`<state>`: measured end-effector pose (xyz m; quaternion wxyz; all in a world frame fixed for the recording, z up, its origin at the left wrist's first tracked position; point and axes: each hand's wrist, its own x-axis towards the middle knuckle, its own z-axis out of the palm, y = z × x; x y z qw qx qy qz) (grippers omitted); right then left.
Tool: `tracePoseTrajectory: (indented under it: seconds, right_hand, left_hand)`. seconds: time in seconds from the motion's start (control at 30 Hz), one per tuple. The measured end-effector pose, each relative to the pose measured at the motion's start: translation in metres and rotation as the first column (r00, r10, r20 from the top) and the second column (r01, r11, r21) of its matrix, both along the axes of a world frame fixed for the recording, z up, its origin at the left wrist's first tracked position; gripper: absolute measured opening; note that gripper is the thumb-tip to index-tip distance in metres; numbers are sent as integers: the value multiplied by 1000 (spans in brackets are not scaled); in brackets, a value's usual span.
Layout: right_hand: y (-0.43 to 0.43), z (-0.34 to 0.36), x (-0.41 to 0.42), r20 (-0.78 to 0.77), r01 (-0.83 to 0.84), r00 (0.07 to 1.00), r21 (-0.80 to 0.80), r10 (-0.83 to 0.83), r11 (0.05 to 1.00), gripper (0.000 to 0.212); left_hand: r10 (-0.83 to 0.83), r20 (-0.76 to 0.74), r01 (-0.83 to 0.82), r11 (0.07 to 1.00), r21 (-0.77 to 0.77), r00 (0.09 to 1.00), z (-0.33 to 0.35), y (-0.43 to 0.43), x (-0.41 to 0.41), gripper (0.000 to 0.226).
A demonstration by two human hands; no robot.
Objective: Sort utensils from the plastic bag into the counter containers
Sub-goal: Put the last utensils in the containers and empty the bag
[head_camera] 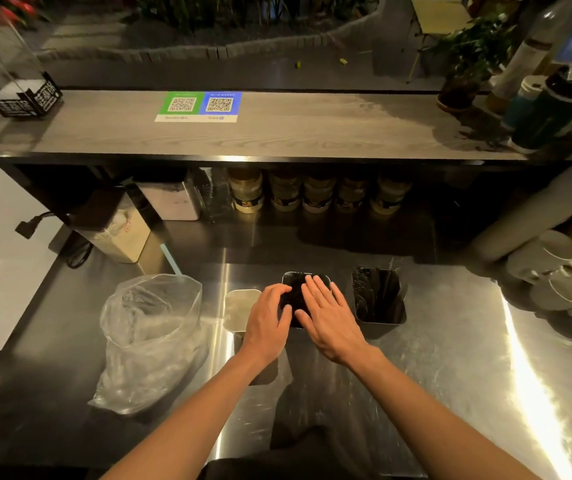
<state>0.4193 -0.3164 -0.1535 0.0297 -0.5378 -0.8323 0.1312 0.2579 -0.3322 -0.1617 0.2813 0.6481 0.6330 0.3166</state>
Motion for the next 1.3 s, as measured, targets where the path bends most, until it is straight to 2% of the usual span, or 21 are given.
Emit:
tracePoseTrajectory:
  seconds: [0.17,0.33,0.5,0.63,0.73,0.77,0.83,0.93,1.0,1.07,1.23,1.3]
  right_hand:
    - [1,24,-39,-236,43,971,44,-32,998,55]
    - [4,33,-107,-324,-85,942,29,89,996,50]
    - [2,17,-175,-367,-165,923,-94,120,982,34]
    - [2,11,-229,-347,-209,926,-145,148,967,27]
    - [7,3,-269,-312,-194,939,-137,143,972,28]
    - [8,-1,-281,-275,-170,953,-132,129,977,29]
    - [11,-12,-300,-147,-80,988,-163,55,983,32]
    - [7,-31,-320,54,62,997,-314,-47,947,43]
    - [-1,-43,-328,102,126,991,-433,-90,893,55]
    - [-10,-52,-332,146,169,983,-506,-109,846,64]
    - [-21,-64,-331,239,150,971,-580,-9,801,47]
    - [-21,-62,-331,227,163,974,-614,-25,772,49]
  left_hand:
    - [75,36,-75,997,-6,997,6,-2,-32,28]
    - [166,28,-165,986,-26,986,5,-5,-92,32]
    - [282,-21,-282,959,-34,959,9,-16,-162,30]
    - [365,-144,-364,931,32,920,6,-24,-219,34]
    - [492,-270,-484,869,102,827,-3,-27,-255,56]
    - [543,-272,-549,834,59,795,-6,-28,-264,71]
    - [609,-248,-649,750,-129,753,-14,-30,-279,104]
    - [650,-220,-672,611,-418,728,-32,-37,-298,125]
    - [656,-199,-622,510,-594,728,-45,-41,-309,121]
    - [649,-169,-548,443,-709,742,-59,-44,-317,103]
    - [580,-212,-527,452,-719,787,-84,-50,-327,42]
    - [596,-200,-531,452,-717,778,-81,-48,-327,33]
